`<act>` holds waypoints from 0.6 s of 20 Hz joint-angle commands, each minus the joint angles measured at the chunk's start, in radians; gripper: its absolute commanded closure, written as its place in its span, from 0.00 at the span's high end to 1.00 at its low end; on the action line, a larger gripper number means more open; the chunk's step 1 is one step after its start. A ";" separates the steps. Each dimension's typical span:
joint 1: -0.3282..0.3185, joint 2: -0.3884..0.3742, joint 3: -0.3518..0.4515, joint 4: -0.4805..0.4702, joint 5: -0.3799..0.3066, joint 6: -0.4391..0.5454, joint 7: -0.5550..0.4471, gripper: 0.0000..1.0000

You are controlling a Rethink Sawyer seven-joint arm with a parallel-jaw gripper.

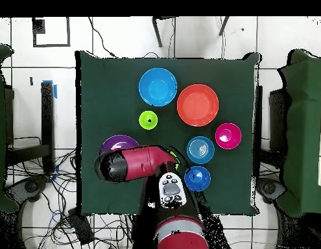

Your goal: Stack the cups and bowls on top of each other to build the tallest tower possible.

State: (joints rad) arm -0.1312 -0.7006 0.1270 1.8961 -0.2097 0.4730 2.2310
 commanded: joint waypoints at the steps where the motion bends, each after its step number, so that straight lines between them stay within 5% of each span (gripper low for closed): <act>1: -0.049 0.040 0.118 0.065 0.030 -0.091 0.043 0.00; 3: -0.055 0.041 0.125 0.069 0.026 -0.106 0.041 0.00; 4: -0.067 0.043 0.140 0.076 0.030 -0.112 0.039 1.00; 12: -0.071 0.022 0.151 0.093 0.064 -0.114 0.074 1.00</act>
State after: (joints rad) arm -0.1942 -0.6946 0.1680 1.9369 -0.1854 0.4056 2.2310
